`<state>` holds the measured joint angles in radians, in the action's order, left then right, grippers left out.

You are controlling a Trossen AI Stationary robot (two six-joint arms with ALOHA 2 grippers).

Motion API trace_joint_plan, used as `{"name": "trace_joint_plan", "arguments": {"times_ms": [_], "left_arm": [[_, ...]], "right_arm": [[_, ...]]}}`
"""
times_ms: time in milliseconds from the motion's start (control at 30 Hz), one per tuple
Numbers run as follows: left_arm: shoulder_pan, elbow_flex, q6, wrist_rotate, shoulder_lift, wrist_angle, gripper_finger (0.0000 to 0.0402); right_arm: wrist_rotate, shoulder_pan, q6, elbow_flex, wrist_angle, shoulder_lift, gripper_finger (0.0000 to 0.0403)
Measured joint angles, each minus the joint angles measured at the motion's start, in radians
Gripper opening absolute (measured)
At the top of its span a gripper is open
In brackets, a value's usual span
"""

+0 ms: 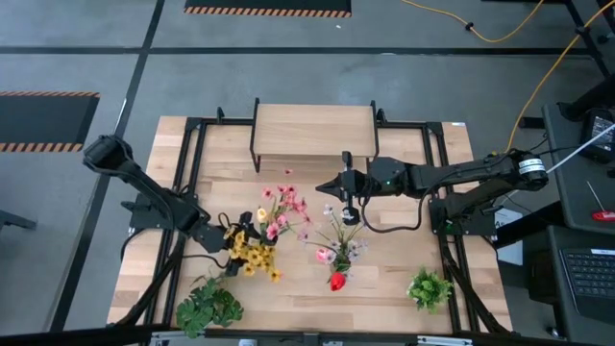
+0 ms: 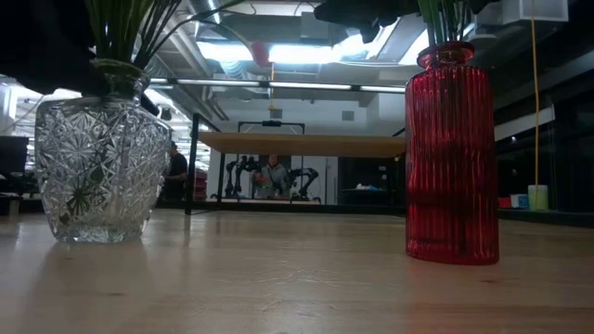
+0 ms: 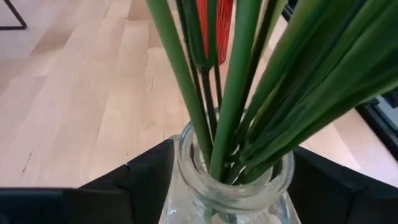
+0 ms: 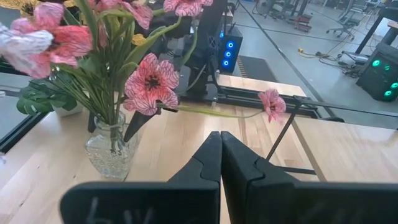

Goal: Pick and place flowers into a vace then onto a shelf
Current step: Put the transparent vase with flowers on the shelf

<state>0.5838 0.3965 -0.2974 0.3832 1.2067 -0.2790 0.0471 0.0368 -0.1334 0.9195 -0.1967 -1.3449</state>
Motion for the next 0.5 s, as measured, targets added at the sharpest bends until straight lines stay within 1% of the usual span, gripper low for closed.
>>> {"name": "trace_joint_plan", "arguments": {"times_ms": [100,267,500], "left_arm": [[0.0,0.001,-0.001,0.017,0.022,-0.012,0.0247],[0.0,0.003,0.007,0.037,0.052,-0.053,0.0188],[0.001,0.0,0.024,0.042,0.017,-0.031,0.0187]], "right_arm": [[0.0,0.0,0.001,0.0,0.0,0.0,0.0005],[0.0,0.0,0.001,0.0,0.0,0.0,0.0005],[0.0,0.0,0.001,0.0,0.001,0.0,0.0005]]}}
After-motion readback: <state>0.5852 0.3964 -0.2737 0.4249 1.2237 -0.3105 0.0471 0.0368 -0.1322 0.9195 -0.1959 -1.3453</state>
